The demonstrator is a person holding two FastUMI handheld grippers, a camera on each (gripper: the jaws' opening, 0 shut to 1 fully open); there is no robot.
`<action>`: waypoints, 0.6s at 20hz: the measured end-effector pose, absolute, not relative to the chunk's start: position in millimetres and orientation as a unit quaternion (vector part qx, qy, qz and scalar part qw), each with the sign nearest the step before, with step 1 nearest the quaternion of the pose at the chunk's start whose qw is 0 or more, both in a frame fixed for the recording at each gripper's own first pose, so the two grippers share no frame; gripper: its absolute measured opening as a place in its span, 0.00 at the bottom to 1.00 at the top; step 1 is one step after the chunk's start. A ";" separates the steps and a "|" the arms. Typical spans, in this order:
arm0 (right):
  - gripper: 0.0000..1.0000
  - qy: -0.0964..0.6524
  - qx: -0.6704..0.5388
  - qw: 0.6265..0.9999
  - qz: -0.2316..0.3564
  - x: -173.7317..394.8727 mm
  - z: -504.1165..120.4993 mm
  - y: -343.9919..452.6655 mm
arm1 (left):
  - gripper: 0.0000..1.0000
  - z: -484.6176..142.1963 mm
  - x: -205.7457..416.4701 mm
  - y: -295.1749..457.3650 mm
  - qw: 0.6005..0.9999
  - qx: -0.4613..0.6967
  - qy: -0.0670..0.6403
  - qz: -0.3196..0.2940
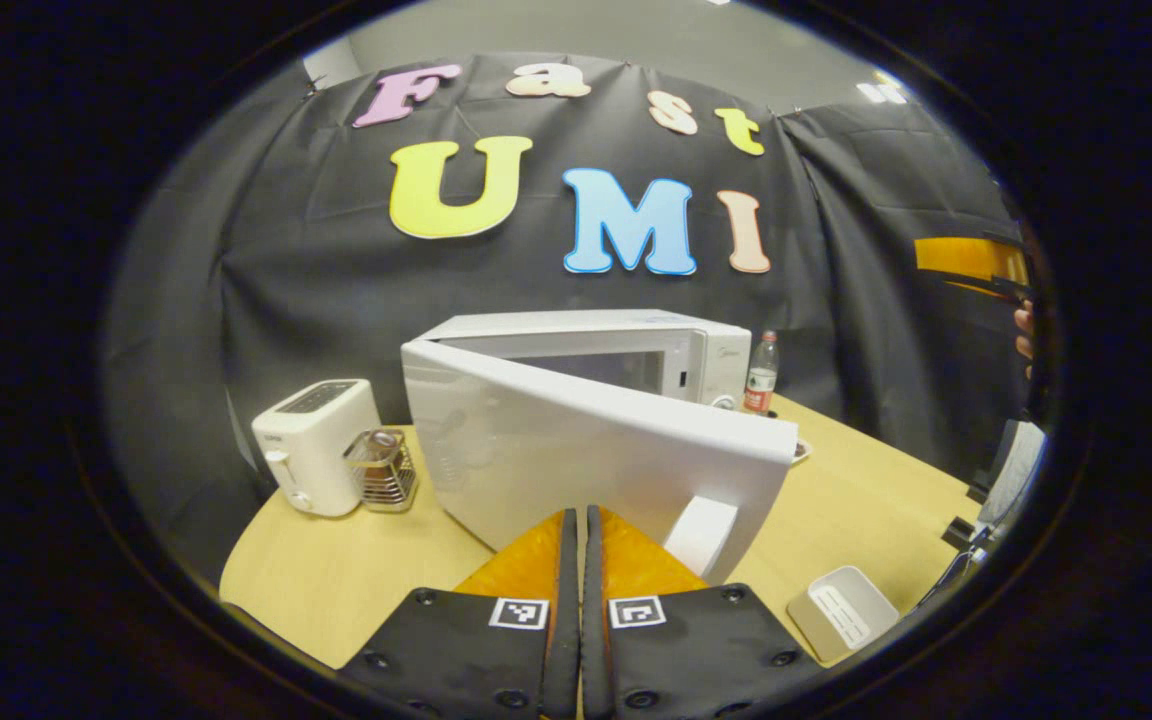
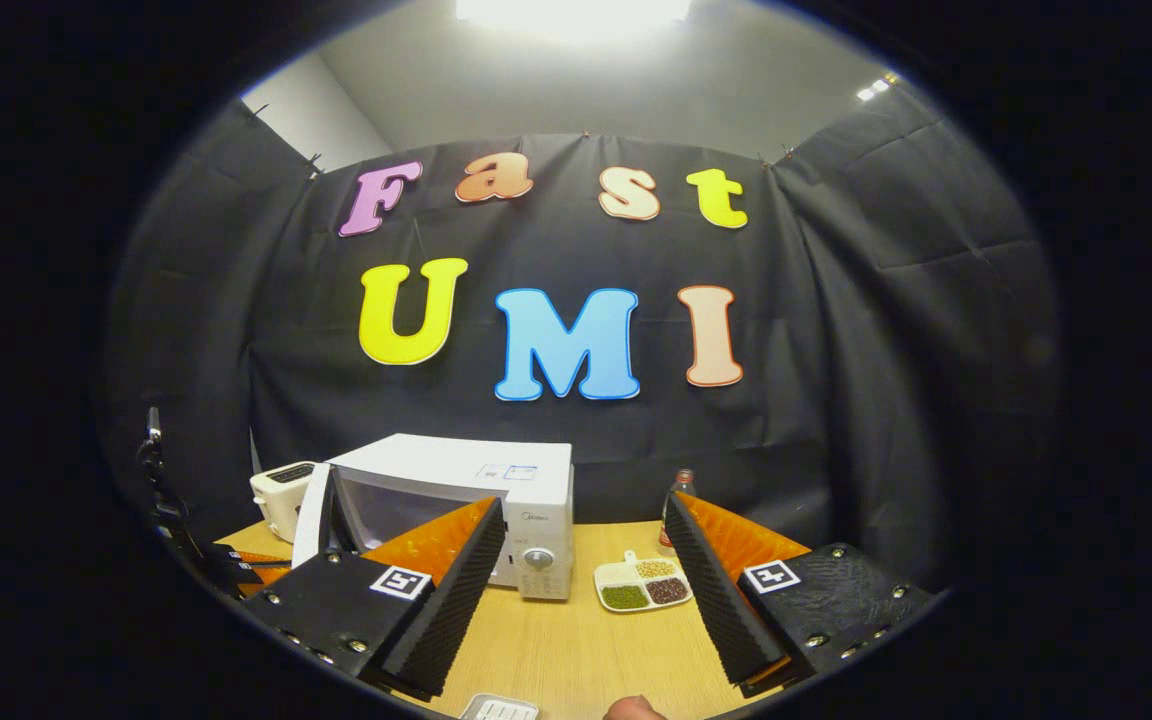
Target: Open the microwave oven with the left hand, put the food in, and close the microwave oven.
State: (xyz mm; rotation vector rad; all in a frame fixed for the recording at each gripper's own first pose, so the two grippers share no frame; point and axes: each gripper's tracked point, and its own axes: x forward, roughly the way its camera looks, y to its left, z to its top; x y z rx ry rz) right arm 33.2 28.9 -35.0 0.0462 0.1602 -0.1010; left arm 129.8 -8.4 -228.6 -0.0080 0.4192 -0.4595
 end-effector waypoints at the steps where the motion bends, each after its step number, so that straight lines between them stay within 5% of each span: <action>1: 0.98 0.080 0.022 0.995 -0.060 30.9 -35.4 23.4 | 0.10 -227.5 134.8 -17.8 0.950 -0.004 0.205 -0.236; 12: 0.98 0.088 0.022 0.983 -0.161 -19.1 -34.1 -32.2 | 0.08 -228.7 185.9 -89.6 0.930 0.007 0.196 -0.311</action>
